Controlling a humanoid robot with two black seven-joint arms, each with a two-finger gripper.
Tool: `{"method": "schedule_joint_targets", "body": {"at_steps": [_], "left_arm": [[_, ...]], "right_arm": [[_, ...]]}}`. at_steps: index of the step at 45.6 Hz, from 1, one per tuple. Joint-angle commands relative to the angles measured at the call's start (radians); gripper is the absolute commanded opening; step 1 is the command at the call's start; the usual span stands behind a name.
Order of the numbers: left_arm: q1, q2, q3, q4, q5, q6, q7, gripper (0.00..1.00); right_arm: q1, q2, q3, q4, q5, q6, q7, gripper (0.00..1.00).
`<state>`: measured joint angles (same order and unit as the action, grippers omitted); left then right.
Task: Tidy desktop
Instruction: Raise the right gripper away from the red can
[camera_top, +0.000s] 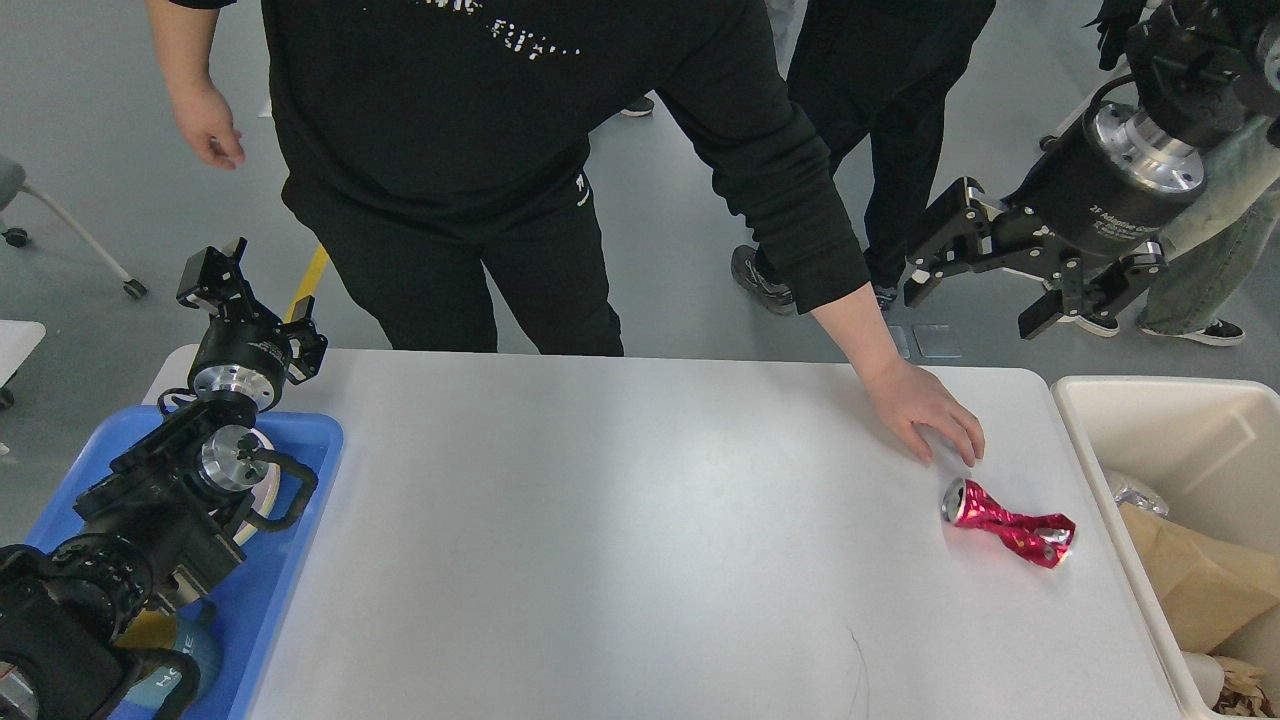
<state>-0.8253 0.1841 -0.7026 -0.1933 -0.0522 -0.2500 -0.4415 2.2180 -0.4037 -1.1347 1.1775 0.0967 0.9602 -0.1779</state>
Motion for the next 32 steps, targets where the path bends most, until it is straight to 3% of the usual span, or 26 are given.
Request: {"method": "schedule_joint_targets", "body": {"at_steps": [1, 32], "left_arm": [[0.000, 0.000, 0.000, 0.000, 0.000, 0.000, 0.000, 0.96], [0.000, 0.000, 0.000, 0.000, 0.000, 0.000, 0.000, 0.96]], "right_arm": [[-0.009, -0.003, -0.005, -0.001, -0.005, 0.000, 0.000, 1.00], [-0.184, -0.063, -0.036, -0.024, -0.012, 0.000, -0.002, 1.00]]}}
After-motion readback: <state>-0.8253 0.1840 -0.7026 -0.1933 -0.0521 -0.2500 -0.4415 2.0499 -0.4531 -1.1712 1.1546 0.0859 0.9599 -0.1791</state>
